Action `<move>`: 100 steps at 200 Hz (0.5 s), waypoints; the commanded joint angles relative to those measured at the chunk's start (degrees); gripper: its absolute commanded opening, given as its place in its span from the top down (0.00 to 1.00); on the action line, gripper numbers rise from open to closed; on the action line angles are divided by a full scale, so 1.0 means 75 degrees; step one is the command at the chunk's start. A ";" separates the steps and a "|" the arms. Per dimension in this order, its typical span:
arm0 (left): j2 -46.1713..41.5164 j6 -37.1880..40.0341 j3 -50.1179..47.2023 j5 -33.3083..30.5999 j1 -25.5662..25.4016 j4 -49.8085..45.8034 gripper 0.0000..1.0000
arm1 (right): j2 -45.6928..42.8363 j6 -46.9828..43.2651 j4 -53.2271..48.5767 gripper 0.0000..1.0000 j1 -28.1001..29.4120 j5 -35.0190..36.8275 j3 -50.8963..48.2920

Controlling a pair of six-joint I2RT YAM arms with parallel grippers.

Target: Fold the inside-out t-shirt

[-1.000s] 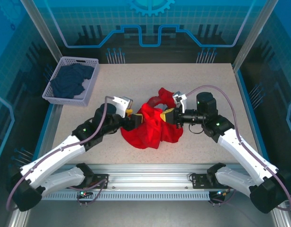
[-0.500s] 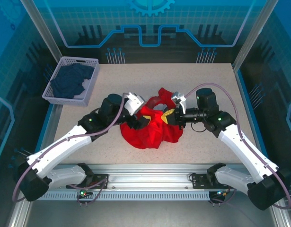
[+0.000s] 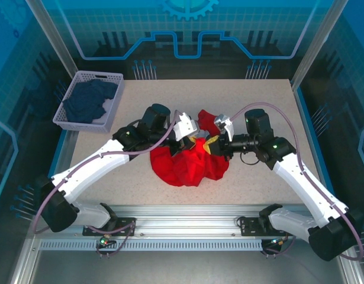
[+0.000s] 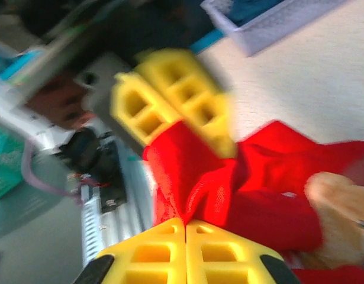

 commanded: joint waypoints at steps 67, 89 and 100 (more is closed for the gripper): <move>-0.0484 -0.4309 -0.0201 0.0245 0.0097 0.0415 1.00 | -0.1646 -0.0141 0.1675 0.57 0.2872 0.4668 -0.1341; -0.0285 -0.4819 0.0056 0.0289 0.0094 0.0070 1.00 | -0.1342 -0.0233 0.1985 0.57 0.3372 0.5141 -0.1388; -0.0266 -0.4943 0.0079 0.0288 0.0095 0.0060 1.00 | -0.1100 -0.0209 0.2067 0.57 0.3512 0.5379 -0.1318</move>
